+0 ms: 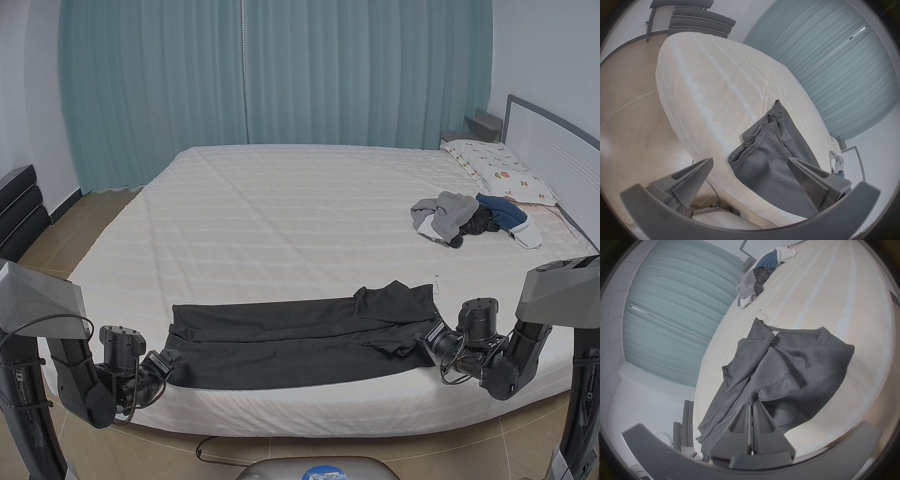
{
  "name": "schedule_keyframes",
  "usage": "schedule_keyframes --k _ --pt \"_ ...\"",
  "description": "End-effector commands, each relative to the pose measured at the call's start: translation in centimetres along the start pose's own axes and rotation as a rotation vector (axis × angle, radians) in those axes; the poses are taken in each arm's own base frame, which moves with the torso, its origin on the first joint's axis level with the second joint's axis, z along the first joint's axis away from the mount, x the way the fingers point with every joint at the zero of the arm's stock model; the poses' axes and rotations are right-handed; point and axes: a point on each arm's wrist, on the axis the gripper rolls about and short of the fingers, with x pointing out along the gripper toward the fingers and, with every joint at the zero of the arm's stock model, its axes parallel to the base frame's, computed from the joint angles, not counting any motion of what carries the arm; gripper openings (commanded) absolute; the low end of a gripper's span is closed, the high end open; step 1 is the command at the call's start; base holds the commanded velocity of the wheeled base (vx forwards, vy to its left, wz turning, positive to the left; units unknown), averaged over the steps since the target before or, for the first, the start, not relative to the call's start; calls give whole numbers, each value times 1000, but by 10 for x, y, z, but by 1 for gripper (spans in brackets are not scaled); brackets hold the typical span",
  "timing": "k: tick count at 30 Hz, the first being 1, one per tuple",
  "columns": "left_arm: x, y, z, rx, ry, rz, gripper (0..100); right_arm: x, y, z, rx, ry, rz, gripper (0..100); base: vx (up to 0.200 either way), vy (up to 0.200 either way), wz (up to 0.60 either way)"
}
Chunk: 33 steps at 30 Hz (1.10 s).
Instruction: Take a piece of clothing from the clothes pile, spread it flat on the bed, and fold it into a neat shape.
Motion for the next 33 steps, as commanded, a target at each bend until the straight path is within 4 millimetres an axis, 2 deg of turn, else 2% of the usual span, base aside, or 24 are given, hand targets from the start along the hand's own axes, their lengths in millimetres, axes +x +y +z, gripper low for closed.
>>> schedule_keyframes --k 1,7,14,18,19,24,30,31,33 --pt "0 0 0 0 1 2 100 -8 15 1 -8 -5 48 0 0 0 0" --pt "1 1 -1 2 4 5 100 -21 8 -12 -20 38 9 0 0 0 0" --pt "2 2 -2 2 6 11 100 -17 -5 -16 -24 55 -39 0 0 0 0" --pt "3 3 -1 -1 4 14 100 -27 -18 -22 -59 84 -89 0 0 0 0" --pt "3 3 -1 -1 4 14 100 -28 -20 -21 -72 82 -95 100 0 0 0" --pt "3 3 -1 -1 3 13 100 -34 -18 -19 -81 76 -92 100 0 0 0" --pt "2 2 0 -2 2 11 100 -50 3 1 -75 2 -9 100 0 0 0" --pt "2 2 0 -2 1 9 100 -56 12 10 -70 -31 33 100 0 0 0" --pt "2 2 0 -2 0 8 100 -55 15 12 -63 -32 50 100 0 0 0"
